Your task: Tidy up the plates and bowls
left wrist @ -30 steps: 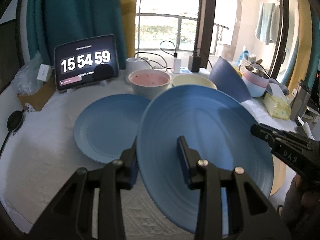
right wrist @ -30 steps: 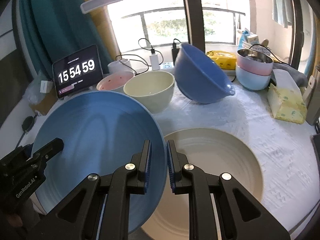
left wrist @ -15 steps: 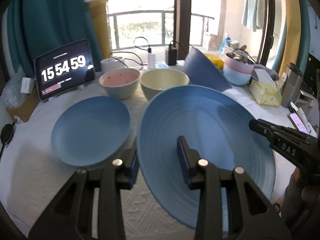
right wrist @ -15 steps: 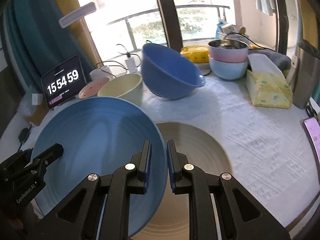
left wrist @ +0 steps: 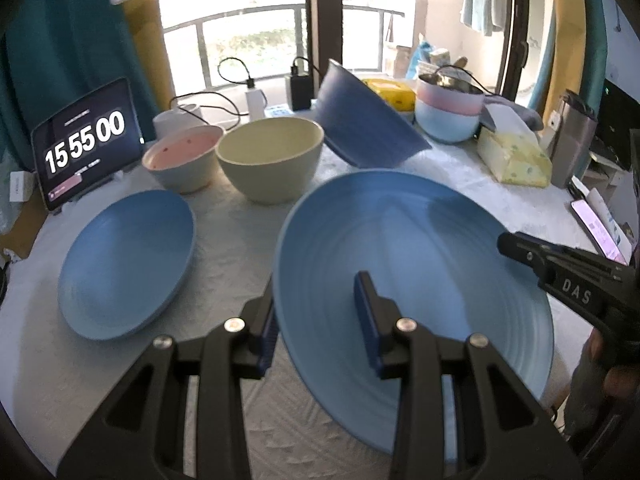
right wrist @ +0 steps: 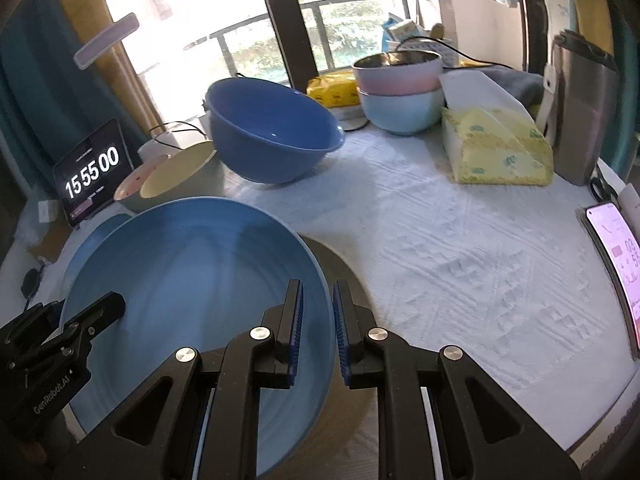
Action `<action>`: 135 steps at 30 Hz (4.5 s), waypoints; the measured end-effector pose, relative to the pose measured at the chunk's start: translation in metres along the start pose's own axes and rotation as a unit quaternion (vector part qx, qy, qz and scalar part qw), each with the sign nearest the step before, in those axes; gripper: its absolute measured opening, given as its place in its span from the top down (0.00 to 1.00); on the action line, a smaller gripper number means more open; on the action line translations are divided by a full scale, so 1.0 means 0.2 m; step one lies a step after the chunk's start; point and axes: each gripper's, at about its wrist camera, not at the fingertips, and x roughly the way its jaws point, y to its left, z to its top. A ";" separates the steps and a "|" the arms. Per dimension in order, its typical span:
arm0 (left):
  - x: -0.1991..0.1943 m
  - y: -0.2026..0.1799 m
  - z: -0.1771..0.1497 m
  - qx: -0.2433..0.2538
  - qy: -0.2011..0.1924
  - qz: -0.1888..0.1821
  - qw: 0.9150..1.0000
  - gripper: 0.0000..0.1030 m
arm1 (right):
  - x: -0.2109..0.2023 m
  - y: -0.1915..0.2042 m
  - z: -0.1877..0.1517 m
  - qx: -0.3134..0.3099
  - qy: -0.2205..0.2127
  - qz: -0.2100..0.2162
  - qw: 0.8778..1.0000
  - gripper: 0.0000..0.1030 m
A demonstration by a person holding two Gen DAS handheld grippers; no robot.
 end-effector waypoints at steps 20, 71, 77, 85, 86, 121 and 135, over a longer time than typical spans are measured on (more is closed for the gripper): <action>0.13 -0.01 -0.04 0.006 0.046 0.003 0.999 0.56 | 0.00 -0.04 -0.02 0.006 -0.004 -0.026 1.000 0.83; -0.14 0.52 -0.08 -0.084 -0.032 0.043 0.995 0.55 | 0.00 0.47 0.05 -0.074 -0.009 -0.020 0.997 0.64; -0.16 0.66 -0.11 -0.104 -0.041 0.054 0.992 0.55 | 0.04 0.64 0.05 -0.100 -0.004 -0.008 0.995 0.64; -0.17 0.86 -0.15 -0.129 -0.046 0.066 0.988 0.55 | 0.09 0.82 0.04 -0.125 0.005 -0.001 0.992 0.64; -0.18 0.87 -0.15 -0.131 -0.046 0.067 0.988 0.55 | 0.10 0.84 0.03 -0.128 0.007 0.000 0.992 0.64; 0.03 1.34 -0.25 -0.183 -0.003 0.093 0.979 0.55 | 0.42 1.30 -0.02 -0.176 0.071 0.024 0.982 0.64; 0.16 1.38 -0.25 -0.191 0.036 0.078 0.978 0.54 | 0.58 1.37 -0.02 -0.181 0.114 0.032 0.976 0.64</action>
